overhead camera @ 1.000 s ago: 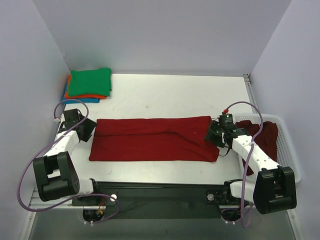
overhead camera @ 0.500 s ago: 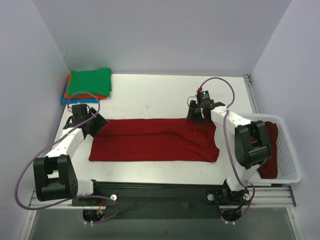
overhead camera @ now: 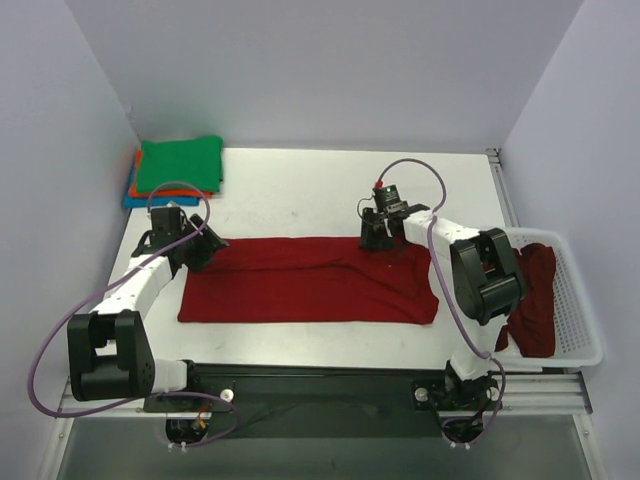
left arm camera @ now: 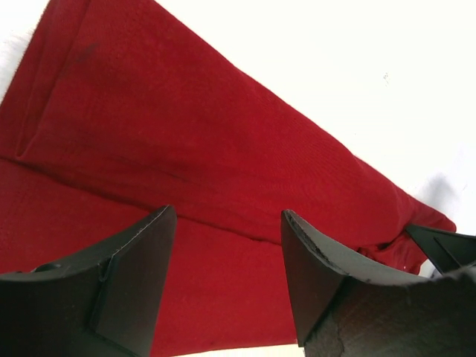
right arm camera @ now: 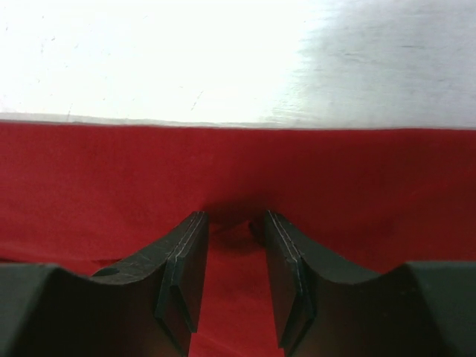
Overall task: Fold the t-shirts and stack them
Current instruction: Fold the other side of the tshirt into a rectangle
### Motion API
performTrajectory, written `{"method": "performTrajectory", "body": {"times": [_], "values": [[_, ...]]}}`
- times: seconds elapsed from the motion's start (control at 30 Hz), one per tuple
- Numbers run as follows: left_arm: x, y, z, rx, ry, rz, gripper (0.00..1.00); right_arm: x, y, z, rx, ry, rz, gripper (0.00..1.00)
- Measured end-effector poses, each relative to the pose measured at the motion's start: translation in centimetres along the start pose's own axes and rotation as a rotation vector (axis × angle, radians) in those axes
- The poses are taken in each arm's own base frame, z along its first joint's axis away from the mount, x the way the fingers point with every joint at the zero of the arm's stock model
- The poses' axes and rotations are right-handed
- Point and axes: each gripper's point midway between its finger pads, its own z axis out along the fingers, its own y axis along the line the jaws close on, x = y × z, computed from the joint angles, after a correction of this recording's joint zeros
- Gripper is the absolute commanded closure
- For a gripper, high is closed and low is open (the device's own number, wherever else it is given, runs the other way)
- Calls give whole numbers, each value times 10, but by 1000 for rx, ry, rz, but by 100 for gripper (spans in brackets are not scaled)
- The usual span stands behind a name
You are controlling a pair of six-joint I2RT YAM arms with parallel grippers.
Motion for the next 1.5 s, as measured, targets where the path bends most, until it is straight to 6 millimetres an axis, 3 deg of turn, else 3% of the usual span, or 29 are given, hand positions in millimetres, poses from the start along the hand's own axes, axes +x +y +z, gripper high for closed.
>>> {"method": "performTrajectory", "body": {"times": [0.27,0.57,0.9,1.2,1.5], "values": [[2,-2,0,10,8,1,32,3,6,0,-7,3,-6,92],[3,-6,-1,30,19,3,32,21,12,-6,-17,25,5,99],[8,-11,-2,52,40,7,32,70,49,-31,-73,36,-38,99],[10,-11,-2,57,48,7,32,106,72,-34,-74,15,-71,99],[14,-12,1,57,67,12,32,123,75,-38,-59,-52,-131,69]]}}
